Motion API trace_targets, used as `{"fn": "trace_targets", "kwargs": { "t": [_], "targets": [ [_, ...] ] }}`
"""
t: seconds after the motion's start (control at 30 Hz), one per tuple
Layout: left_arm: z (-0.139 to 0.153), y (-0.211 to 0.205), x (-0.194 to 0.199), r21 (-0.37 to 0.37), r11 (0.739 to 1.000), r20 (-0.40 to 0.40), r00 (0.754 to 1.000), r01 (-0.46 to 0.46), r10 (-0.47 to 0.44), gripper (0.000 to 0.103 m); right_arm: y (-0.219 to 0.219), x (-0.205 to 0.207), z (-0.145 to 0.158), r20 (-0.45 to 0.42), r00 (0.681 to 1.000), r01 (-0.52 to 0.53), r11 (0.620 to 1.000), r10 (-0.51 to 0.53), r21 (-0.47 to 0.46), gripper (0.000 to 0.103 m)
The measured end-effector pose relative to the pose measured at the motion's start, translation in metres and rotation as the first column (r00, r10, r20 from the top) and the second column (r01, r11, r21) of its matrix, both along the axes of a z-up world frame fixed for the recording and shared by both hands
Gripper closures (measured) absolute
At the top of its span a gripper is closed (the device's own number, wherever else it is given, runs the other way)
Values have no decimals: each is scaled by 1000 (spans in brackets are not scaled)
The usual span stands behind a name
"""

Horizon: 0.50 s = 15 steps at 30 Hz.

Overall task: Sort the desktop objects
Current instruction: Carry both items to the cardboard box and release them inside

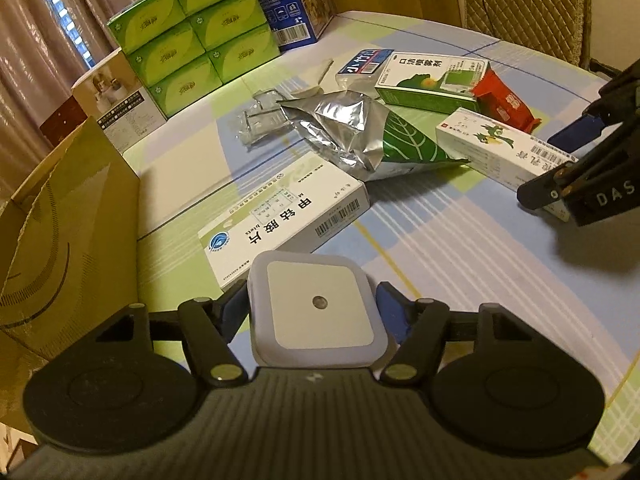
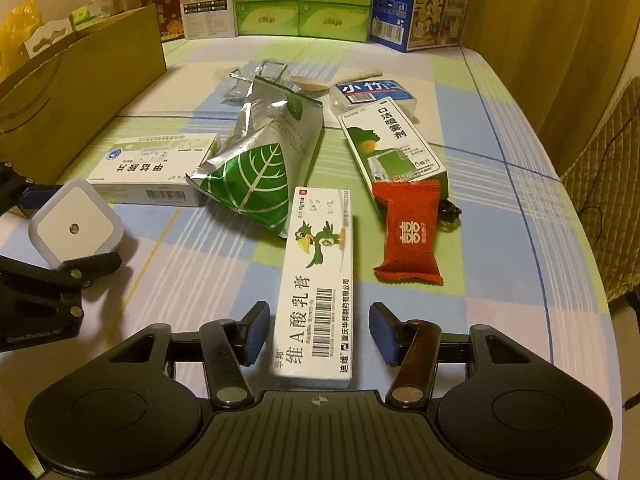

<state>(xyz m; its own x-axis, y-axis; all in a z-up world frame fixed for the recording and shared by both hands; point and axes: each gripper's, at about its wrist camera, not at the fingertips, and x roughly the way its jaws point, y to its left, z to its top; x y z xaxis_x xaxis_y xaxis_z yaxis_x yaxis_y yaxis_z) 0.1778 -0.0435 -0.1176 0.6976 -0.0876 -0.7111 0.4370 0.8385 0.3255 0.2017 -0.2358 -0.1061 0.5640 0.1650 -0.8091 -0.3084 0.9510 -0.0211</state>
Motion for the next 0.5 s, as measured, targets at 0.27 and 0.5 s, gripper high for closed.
{"fn": "trace_targets", "kwargs": {
  "t": [0.27, 0.5],
  "targets": [
    [5, 7, -5, -64, 998, -17, 1000, -19, 18, 40, -3, -6, 3, 16, 1000, 11, 1000, -11, 18, 68],
    [16, 12, -14, -127, 991, -30, 999, -41, 37, 40, -7, -21, 21, 38, 998, 42, 996, -45, 73, 68]
  ]
}}
